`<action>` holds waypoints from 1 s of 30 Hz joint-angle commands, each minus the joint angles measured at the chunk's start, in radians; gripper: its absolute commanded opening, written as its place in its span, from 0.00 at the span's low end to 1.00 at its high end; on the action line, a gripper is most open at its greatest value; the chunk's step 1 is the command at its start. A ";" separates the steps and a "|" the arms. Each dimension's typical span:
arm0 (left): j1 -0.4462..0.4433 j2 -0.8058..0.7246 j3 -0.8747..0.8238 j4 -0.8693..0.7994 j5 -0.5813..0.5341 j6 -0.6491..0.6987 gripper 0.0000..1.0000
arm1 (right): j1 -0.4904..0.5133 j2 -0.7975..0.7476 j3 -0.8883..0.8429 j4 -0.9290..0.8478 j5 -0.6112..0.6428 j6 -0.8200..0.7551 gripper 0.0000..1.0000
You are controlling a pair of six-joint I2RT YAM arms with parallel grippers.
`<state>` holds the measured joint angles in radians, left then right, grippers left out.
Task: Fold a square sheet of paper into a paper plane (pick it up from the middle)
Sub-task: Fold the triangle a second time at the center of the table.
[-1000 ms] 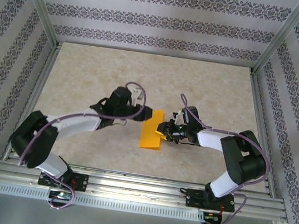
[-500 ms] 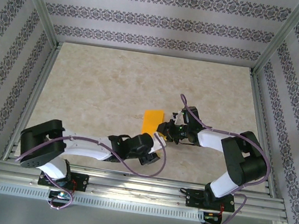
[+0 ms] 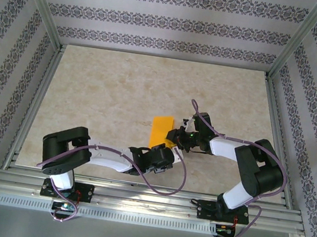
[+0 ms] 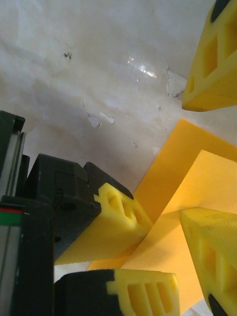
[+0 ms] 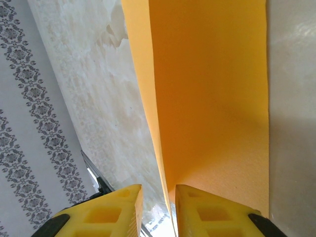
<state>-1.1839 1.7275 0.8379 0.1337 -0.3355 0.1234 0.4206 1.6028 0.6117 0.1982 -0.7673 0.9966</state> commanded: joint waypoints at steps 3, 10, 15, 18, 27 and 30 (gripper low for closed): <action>-0.012 0.020 0.024 -0.026 -0.078 0.032 0.47 | -0.006 -0.027 0.010 -0.013 0.008 0.003 0.25; -0.010 0.011 0.017 -0.029 -0.060 0.008 0.32 | -0.006 -0.029 0.004 -0.014 0.011 0.002 0.25; -0.011 -0.025 0.000 0.003 -0.051 -0.025 0.19 | -0.006 -0.030 0.000 -0.018 0.017 -0.001 0.25; -0.011 -0.040 -0.011 0.014 -0.039 -0.037 0.13 | -0.006 -0.030 -0.001 -0.019 0.020 -0.004 0.25; 0.052 -0.104 -0.025 -0.032 0.100 -0.153 0.00 | -0.015 -0.051 -0.009 -0.051 0.051 -0.019 0.27; 0.132 -0.146 -0.058 0.013 0.268 -0.239 0.00 | -0.028 -0.075 -0.016 -0.076 0.067 -0.031 0.30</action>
<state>-1.1164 1.6283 0.8093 0.1257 -0.2165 -0.0086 0.4088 1.5620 0.6106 0.1581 -0.7284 0.9916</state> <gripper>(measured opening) 0.064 0.296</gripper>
